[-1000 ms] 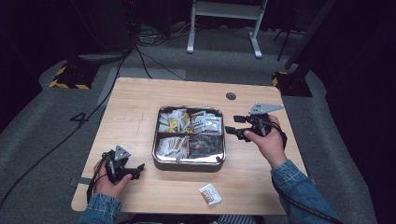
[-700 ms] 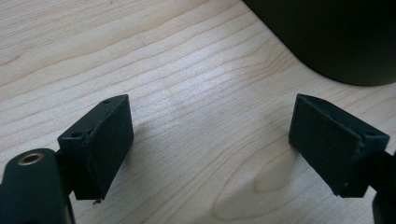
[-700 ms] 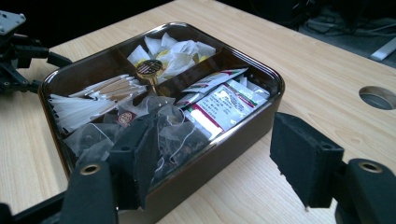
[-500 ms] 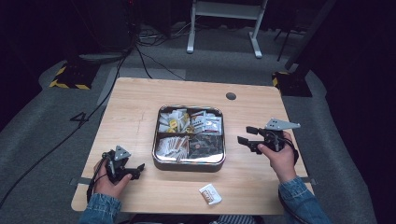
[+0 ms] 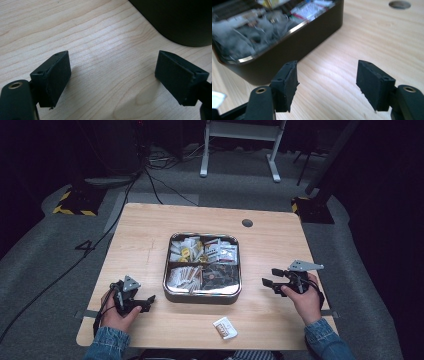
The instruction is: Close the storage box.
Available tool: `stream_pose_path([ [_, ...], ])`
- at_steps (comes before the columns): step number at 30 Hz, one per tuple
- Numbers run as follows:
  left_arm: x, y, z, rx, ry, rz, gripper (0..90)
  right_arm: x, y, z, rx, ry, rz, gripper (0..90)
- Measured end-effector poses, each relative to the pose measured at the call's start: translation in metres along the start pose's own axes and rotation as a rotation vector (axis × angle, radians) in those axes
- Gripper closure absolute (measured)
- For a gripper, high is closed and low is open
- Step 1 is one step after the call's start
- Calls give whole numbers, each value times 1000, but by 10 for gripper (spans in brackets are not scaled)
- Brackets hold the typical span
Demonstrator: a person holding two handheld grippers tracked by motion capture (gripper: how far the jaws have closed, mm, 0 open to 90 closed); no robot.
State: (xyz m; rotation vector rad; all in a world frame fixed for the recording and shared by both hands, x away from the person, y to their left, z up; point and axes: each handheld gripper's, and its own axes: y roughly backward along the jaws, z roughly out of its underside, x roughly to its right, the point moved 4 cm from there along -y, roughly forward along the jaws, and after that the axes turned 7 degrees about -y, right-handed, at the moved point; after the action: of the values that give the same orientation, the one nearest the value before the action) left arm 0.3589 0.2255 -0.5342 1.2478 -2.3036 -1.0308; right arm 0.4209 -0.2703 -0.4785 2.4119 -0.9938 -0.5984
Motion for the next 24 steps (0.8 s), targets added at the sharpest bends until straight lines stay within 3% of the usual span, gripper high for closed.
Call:
stream_pose_path([
  [5,0,0,0,0,0,-1,137,6,-7,15,-77,50,50,346],
  [9,0,0,0,-1,0,0,137,11,-11,26,-123,61,71,339],
  [22,0,0,0,0,-1,0,137,15,-25,40,-147,78,91,269],
  [24,0,0,0,0,-1,0,137,14,-27,41,-142,88,102,221],
])
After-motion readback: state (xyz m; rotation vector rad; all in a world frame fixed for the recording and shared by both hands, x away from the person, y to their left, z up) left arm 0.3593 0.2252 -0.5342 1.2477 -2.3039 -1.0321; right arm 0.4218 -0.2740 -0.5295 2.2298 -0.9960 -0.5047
